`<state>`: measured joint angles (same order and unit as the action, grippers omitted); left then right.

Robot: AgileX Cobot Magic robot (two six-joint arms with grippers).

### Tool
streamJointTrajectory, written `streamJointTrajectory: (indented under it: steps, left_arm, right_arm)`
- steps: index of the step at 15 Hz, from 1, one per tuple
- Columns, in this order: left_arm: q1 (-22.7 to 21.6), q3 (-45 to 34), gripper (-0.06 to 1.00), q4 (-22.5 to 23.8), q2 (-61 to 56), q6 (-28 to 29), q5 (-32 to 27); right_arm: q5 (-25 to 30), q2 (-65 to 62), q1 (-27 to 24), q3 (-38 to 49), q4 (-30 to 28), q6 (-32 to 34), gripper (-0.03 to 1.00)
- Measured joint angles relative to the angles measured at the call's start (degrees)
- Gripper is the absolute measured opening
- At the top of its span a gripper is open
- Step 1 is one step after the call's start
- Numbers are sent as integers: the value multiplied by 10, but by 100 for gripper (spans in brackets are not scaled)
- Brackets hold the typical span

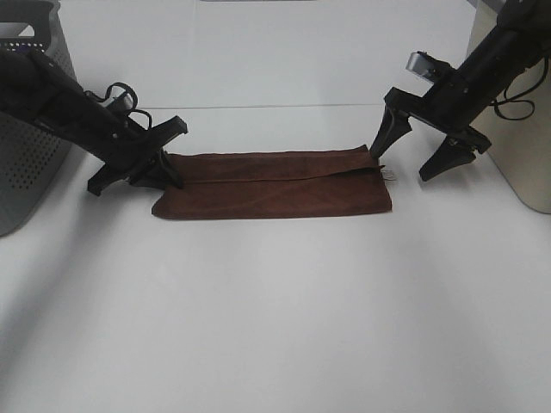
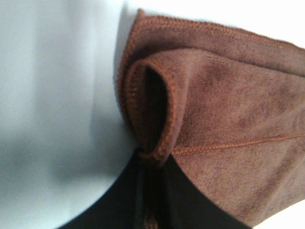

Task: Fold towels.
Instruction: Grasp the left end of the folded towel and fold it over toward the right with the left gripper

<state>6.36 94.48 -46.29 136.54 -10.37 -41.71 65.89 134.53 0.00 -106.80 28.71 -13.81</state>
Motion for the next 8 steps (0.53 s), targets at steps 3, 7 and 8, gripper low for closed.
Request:
streamJointTrajectory:
  steps: [3,7,8]
  left_arm:
    - [1,26,2,65,0,23,-13]
    - [0,73,2,191,-21,104,-85]
    - [-1,93,2,221,-29,126,-112]
  right_arm:
    - [-1,0,0,0,-1,0,85]
    - [-1,0,0,0,-2,0,85]
    - [-1,0,0,0,-2,0,85]
